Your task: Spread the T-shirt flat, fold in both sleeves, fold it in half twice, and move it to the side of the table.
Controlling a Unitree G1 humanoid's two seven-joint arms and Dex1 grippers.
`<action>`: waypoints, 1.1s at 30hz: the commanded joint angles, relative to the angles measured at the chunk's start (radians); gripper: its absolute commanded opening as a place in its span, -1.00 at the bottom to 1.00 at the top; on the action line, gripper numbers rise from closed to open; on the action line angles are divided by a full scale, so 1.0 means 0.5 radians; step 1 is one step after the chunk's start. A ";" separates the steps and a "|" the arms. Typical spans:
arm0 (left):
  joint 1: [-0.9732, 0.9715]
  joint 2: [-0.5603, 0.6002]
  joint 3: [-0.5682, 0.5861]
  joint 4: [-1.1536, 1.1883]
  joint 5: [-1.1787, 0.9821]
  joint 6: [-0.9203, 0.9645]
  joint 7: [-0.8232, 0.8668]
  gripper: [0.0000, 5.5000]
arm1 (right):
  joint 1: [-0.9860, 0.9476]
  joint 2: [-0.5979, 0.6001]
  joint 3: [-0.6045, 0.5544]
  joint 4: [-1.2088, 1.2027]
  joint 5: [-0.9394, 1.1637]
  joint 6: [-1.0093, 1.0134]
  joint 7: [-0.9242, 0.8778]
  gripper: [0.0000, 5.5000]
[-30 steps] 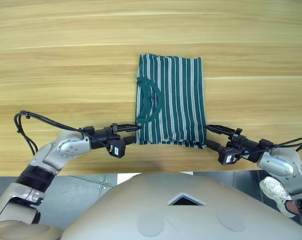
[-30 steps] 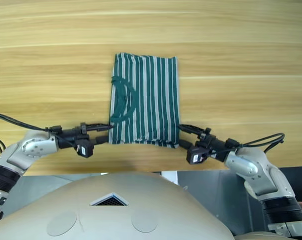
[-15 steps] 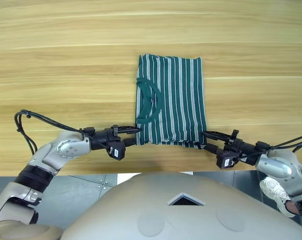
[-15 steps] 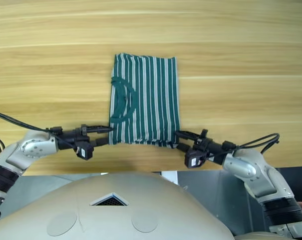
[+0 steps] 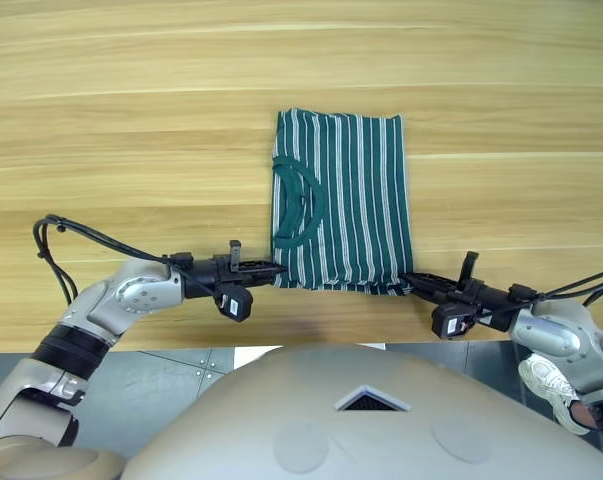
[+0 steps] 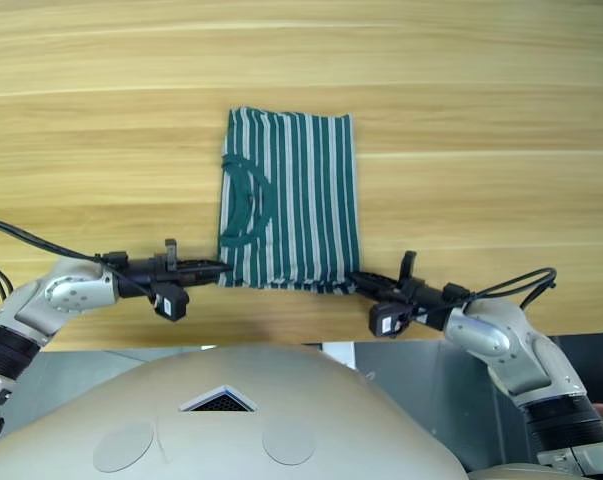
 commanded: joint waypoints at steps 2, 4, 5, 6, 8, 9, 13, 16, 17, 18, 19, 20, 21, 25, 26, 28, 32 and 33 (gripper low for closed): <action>0.105 -0.027 -0.099 0.191 0.170 0.078 -0.051 -1.00 | -0.035 0.007 0.017 0.002 0.012 0.018 0.010 -0.95; 0.115 -0.031 -0.104 0.202 0.157 0.082 -0.052 -1.00 | -0.053 0.019 0.025 0.016 0.024 0.006 0.004 -0.95; 0.122 -0.032 -0.102 0.205 0.149 0.083 -0.048 -1.00 | -0.057 0.023 0.027 0.020 0.033 0.001 0.002 -0.95; 0.132 -0.031 -0.098 0.201 0.140 0.085 -0.044 -1.00 | -0.058 0.025 0.024 0.024 0.049 -0.005 -0.001 -0.95; 0.181 -0.036 -0.091 0.180 0.096 0.087 -0.025 -1.00 | -0.048 0.024 0.011 0.048 0.059 -0.027 -0.018 -0.95; 0.214 -0.050 -0.082 0.174 0.087 0.092 0.005 -1.00 | -0.032 0.023 -0.004 0.060 0.067 -0.039 -0.034 -0.95; 0.364 -0.084 -0.052 0.084 0.071 0.183 0.086 -1.00 | 0.097 -0.001 -0.079 0.003 0.177 -0.031 -0.047 -0.95; 0.403 -0.090 0.010 -0.080 -0.120 0.207 0.098 -1.00 | 0.131 0.004 -0.137 -0.094 0.344 -0.019 -0.041 -0.95; 0.380 -0.120 0.045 -0.112 -0.181 0.215 0.117 -1.00 | 0.095 0.030 -0.159 -0.114 0.376 0.001 -0.054 -0.95; 0.348 -0.156 0.080 -0.134 -0.224 0.231 0.139 -1.00 | 0.048 0.060 -0.175 -0.131 0.419 0.043 -0.064 -0.95; 0.287 -0.224 0.136 -0.130 -0.255 0.278 0.192 -1.00 | -0.016 0.100 -0.184 -0.148 0.448 0.086 -0.082 -0.95; 0.226 -0.286 0.179 -0.116 -0.258 0.309 0.241 -1.00 | -0.085 0.146 -0.186 -0.158 0.472 0.139 -0.099 -0.95; 0.184 -0.332 0.206 -0.108 -0.259 0.334 0.269 -1.00 | -0.137 0.183 -0.185 -0.157 0.475 0.178 -0.113 -0.95; 0.077 -0.468 0.288 -0.120 -0.235 0.426 0.336 -1.00 | -0.291 0.322 -0.180 -0.129 0.418 0.295 -0.178 -0.95; 0.055 -0.490 0.306 -0.118 -0.235 0.446 0.348 -1.00 | -0.324 0.348 -0.176 -0.123 0.405 0.318 -0.188 -0.95; -0.002 -0.529 0.359 -0.128 -0.260 0.499 0.357 -1.00 | -0.413 0.396 -0.174 -0.076 0.349 0.353 -0.228 -0.95; -0.174 -0.616 0.409 -0.052 -0.238 0.607 0.370 -1.00 | -0.615 0.489 -0.164 0.052 0.277 0.420 -0.299 -0.95; -0.216 -0.636 0.426 -0.024 -0.230 0.635 0.384 -1.00 | -0.687 0.515 -0.157 0.104 0.248 0.437 -0.327 -0.95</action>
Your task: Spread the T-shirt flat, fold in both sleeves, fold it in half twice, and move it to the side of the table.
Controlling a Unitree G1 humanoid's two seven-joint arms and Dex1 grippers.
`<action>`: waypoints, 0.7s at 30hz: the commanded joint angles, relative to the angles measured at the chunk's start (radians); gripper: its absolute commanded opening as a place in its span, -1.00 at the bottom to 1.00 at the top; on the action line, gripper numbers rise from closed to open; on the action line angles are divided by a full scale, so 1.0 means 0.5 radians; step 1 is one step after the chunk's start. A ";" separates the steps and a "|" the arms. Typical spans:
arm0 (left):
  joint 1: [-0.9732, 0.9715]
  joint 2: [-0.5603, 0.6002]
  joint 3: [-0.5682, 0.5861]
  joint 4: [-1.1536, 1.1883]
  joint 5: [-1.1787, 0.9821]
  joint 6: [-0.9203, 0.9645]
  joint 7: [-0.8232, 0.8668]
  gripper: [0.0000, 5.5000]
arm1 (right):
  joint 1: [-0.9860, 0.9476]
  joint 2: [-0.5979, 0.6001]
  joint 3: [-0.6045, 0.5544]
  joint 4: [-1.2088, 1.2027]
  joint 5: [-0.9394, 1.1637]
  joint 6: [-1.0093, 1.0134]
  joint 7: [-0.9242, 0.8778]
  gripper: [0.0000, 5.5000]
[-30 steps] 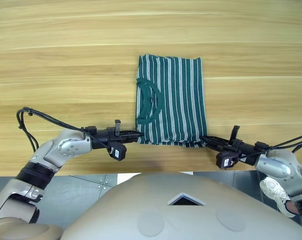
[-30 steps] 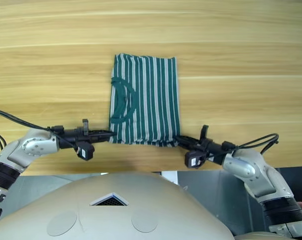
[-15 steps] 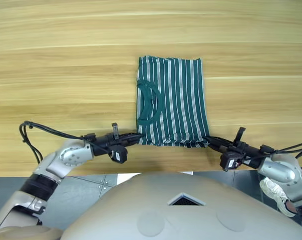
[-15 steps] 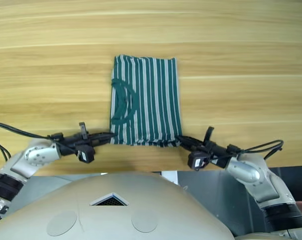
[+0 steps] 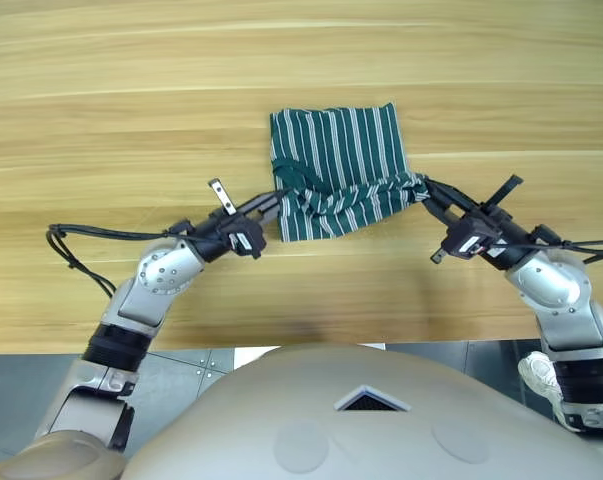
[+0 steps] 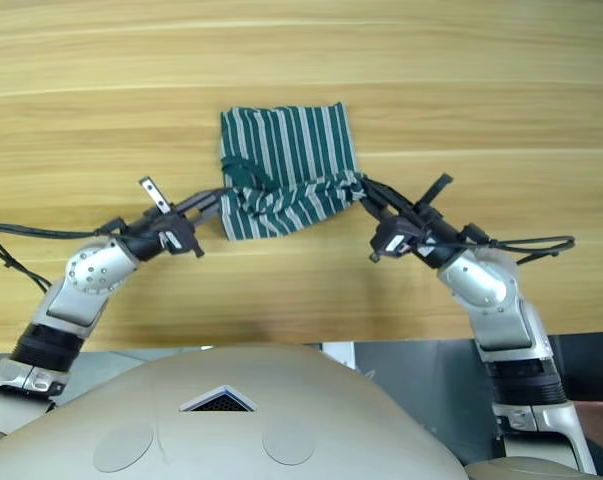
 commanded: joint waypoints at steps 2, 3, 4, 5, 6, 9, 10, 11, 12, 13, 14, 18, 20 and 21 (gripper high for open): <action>-0.212 -0.090 0.080 0.142 0.038 0.127 0.052 -1.00 | -0.314 0.124 0.019 0.204 -0.111 0.106 -0.108 -0.95; -0.246 -0.097 0.092 0.167 0.041 0.139 0.060 -1.00 | -0.358 0.143 0.023 0.232 -0.131 0.124 -0.126 -0.95; -0.288 -0.106 0.096 0.208 0.054 0.142 0.065 -1.00 | -0.404 0.160 0.034 0.267 -0.150 0.138 -0.138 -0.95; -0.324 -0.118 0.100 0.246 0.062 0.149 0.070 -1.00 | -0.445 0.176 0.047 0.293 -0.168 0.151 -0.146 -0.95; -0.366 -0.132 0.096 0.298 0.085 0.152 0.077 -1.00 | -0.498 0.196 0.065 0.333 -0.193 0.163 -0.159 -0.95; -0.463 -0.179 0.078 0.474 0.148 0.131 0.121 -1.00 | -0.654 0.252 0.131 0.472 -0.260 0.186 -0.193 -0.95; -0.499 -0.195 0.077 0.541 0.166 0.122 0.143 -1.00 | -0.706 0.272 0.152 0.537 -0.282 0.183 -0.209 -0.95; -0.532 -0.209 0.078 0.599 0.179 0.115 0.160 -1.00 | -0.745 0.287 0.171 0.585 -0.299 0.181 -0.225 -0.95; -0.573 -0.223 0.072 0.678 0.197 0.100 0.178 -1.00 | -0.787 0.309 0.193 0.634 -0.314 0.185 -0.238 -0.95; -0.614 -0.239 0.065 0.764 0.216 0.085 0.194 -1.00 | -0.835 0.332 0.218 0.697 -0.333 0.181 -0.254 -0.95; -0.645 -0.252 0.059 0.830 0.230 0.069 0.209 -1.00 | -0.872 0.349 0.238 0.748 -0.346 0.175 -0.267 -0.95; -0.837 -0.338 0.062 1.190 0.245 0.027 0.296 -0.85 | -1.090 0.433 0.313 1.059 -0.410 0.159 -0.353 -0.78; -0.936 -0.360 0.085 1.351 0.243 -0.004 0.341 -0.71 | -1.204 0.467 0.340 1.225 -0.433 0.144 -0.406 -0.63; -0.985 -0.368 0.098 1.430 0.243 -0.021 0.370 -0.64 | -1.253 0.483 0.349 1.302 -0.442 0.135 -0.435 -0.55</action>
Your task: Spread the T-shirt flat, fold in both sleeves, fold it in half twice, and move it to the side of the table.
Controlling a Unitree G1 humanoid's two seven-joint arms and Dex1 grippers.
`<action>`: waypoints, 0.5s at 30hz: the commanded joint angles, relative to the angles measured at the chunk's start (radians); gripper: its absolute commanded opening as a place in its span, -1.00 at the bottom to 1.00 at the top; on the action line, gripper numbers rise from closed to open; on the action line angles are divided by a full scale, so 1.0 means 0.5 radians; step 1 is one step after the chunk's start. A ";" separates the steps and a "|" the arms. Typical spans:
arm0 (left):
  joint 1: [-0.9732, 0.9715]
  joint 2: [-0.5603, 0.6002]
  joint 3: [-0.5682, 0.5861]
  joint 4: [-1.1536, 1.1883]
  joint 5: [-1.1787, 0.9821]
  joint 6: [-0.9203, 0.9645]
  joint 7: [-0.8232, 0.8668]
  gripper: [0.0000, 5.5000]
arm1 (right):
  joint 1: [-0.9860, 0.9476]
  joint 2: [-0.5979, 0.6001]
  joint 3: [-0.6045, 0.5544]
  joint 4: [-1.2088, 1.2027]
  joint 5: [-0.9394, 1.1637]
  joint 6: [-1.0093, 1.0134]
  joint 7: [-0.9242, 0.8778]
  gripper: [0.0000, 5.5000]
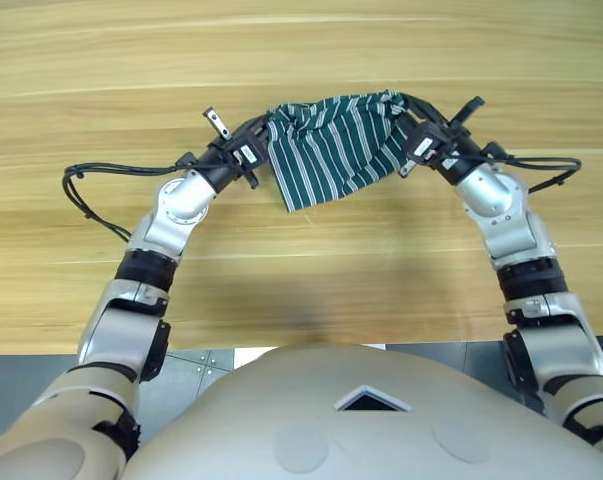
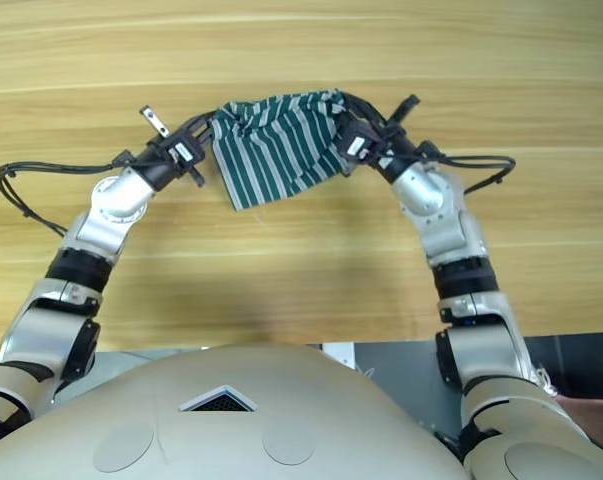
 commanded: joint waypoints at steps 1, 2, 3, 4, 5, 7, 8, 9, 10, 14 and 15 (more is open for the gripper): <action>-0.220 -0.037 0.045 0.313 0.008 -0.053 0.104 -0.56 | -0.231 0.059 0.041 0.315 -0.053 -0.015 -0.118 -0.46; -0.287 -0.055 0.046 0.415 0.017 -0.066 0.136 -0.54 | -0.291 0.078 0.048 0.414 -0.064 -0.020 -0.159 -0.44; -0.340 -0.070 0.042 0.502 0.025 -0.079 0.161 -0.46 | -0.344 0.094 0.059 0.499 -0.075 -0.028 -0.190 -0.35; -0.394 -0.088 0.037 0.591 0.034 -0.095 0.189 -0.41 | -0.397 0.109 0.068 0.584 -0.080 -0.037 -0.219 -0.29; -0.443 -0.103 0.032 0.676 0.043 -0.107 0.218 -0.34 | -0.451 0.120 0.079 0.669 -0.092 -0.043 -0.253 -0.22; -0.528 -0.120 0.021 0.822 0.082 -0.116 0.310 -0.20 | -0.546 0.129 0.094 0.846 -0.106 -0.047 -0.315 -0.07; -0.560 -0.120 0.014 0.885 0.108 -0.109 0.362 -0.15 | -0.582 0.130 0.100 0.924 -0.115 -0.044 -0.350 -0.02; -0.578 -0.118 0.022 0.945 0.114 -0.101 0.403 -0.13 | -0.604 0.131 0.110 0.983 -0.129 -0.054 -0.396 0.05; -0.584 -0.116 0.035 0.984 0.111 -0.101 0.432 -0.13 | -0.606 0.139 0.113 0.996 -0.128 -0.076 -0.427 0.09; -0.535 -0.159 0.097 1.063 0.010 -0.175 0.380 -0.13 | -0.402 0.250 0.113 0.427 -0.002 -0.180 -0.394 0.28; -0.535 -0.171 0.110 1.080 -0.001 -0.178 0.371 -0.13 | -0.360 0.283 0.140 0.282 0.010 -0.175 -0.362 0.28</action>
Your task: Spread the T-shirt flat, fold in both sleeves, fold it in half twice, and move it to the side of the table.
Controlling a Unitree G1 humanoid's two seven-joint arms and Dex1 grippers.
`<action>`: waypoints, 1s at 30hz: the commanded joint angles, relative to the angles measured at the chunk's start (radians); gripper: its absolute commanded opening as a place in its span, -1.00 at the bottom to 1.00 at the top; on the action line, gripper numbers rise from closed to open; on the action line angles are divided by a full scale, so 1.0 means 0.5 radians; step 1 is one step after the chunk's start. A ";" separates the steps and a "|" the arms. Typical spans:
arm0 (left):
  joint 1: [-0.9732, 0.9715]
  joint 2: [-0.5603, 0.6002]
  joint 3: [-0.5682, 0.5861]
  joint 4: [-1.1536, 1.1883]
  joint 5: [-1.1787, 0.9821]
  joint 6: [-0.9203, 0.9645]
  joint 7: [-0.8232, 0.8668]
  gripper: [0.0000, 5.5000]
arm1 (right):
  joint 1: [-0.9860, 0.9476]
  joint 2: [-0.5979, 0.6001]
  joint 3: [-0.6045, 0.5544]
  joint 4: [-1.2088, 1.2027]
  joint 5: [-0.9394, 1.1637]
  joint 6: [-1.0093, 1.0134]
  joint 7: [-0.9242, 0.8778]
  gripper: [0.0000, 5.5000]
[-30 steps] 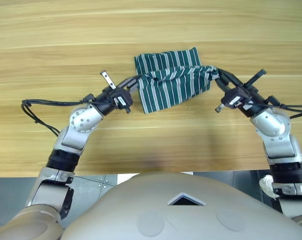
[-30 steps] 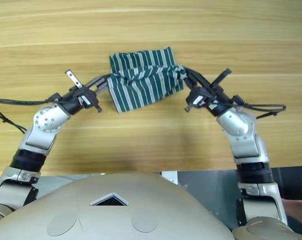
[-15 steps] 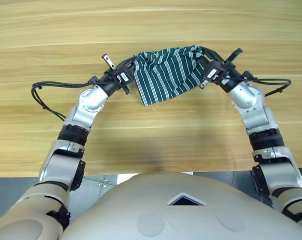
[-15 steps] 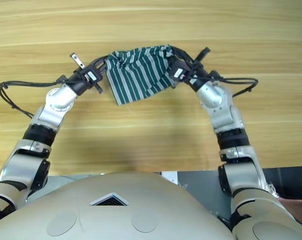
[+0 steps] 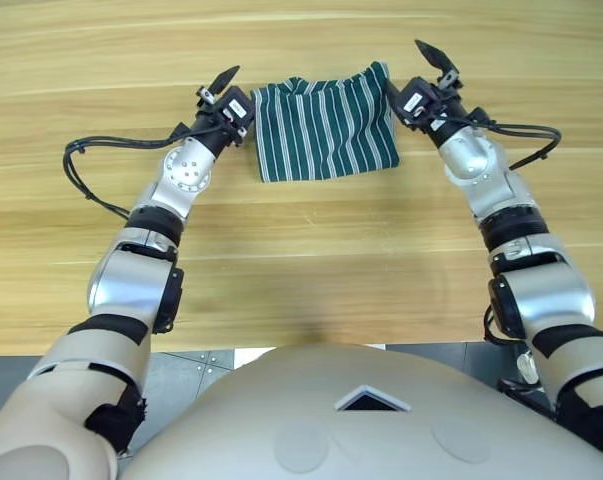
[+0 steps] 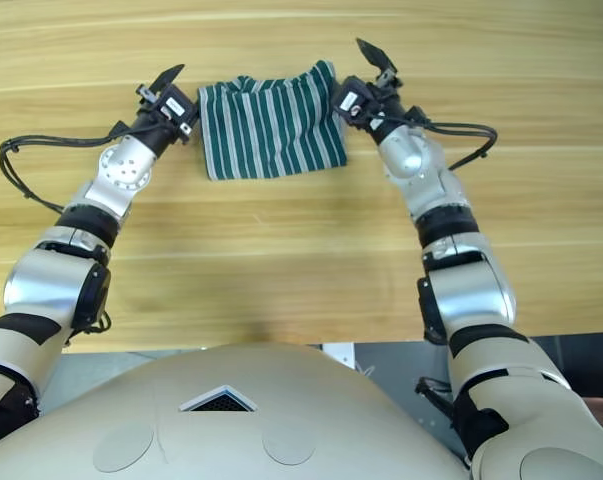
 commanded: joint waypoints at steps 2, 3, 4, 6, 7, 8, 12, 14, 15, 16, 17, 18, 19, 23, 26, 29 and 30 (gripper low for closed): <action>-0.004 -0.060 0.098 0.089 -0.137 -0.019 -0.067 -0.13 | 0.191 0.185 0.139 -0.619 0.078 0.008 0.155 0.28; -0.010 -0.076 0.140 0.100 -0.199 -0.028 -0.122 -0.13 | 0.183 0.223 0.195 -0.623 0.030 0.021 0.161 0.28; -0.014 -0.090 0.173 0.105 -0.251 -0.039 -0.177 -0.13 | 0.170 0.257 0.234 -0.611 -0.002 0.037 0.166 0.28; -0.020 -0.122 0.219 0.106 -0.334 -0.066 -0.305 -0.13 | 0.090 0.322 0.281 -0.486 -0.032 0.066 0.166 0.28; -0.022 -0.136 0.235 0.106 -0.363 -0.072 -0.358 -0.13 | 0.021 0.352 0.283 -0.363 -0.035 0.084 0.147 0.28; -0.026 -0.135 0.237 0.109 -0.366 -0.076 -0.384 -0.13 | -0.078 0.375 0.284 -0.167 -0.048 0.105 0.111 0.28; -0.018 -0.073 0.248 0.137 -0.332 -0.061 -0.374 -0.13 | -0.378 0.451 0.249 0.548 -0.038 0.205 0.023 0.28; 0.003 -0.036 0.246 0.149 -0.307 -0.046 -0.339 -0.13 | -0.481 0.511 0.177 0.826 0.042 0.271 0.040 0.28; 0.029 -0.011 0.252 0.158 -0.309 -0.033 -0.342 -0.13 | -0.516 0.531 0.140 0.925 0.072 0.303 0.037 0.28; 0.050 0.011 0.248 0.165 -0.298 -0.028 -0.324 -0.13 | -0.533 0.543 0.102 0.991 0.110 0.312 0.055 0.28; 0.074 0.029 0.262 0.176 -0.312 -0.012 -0.321 -0.13 | -0.538 0.549 0.076 1.035 0.132 0.310 0.057 0.28; 0.093 0.043 0.273 0.185 -0.324 0.000 -0.320 -0.13 | -0.536 0.551 0.061 1.063 0.146 0.301 0.058 0.28; 0.113 0.060 0.290 0.197 -0.338 0.016 -0.320 -0.13 | -0.530 0.555 0.050 1.082 0.159 0.293 0.060 0.28; 0.174 0.126 0.400 0.228 -0.428 0.083 -0.310 -0.13 | -0.522 0.556 -0.024 1.143 0.209 0.356 0.006 0.28; 0.278 0.151 0.567 0.203 -0.585 0.056 -0.324 -0.13 | -0.547 0.547 -0.185 1.171 0.351 0.442 -0.013 0.28; 0.433 0.138 0.694 0.124 -0.715 -0.025 -0.317 -0.13 | -0.588 0.420 -0.388 1.206 0.494 0.638 -0.124 0.28; 0.480 0.124 0.720 0.085 -0.743 -0.057 -0.314 -0.13 | -0.595 0.350 -0.454 1.216 0.537 0.699 -0.173 0.28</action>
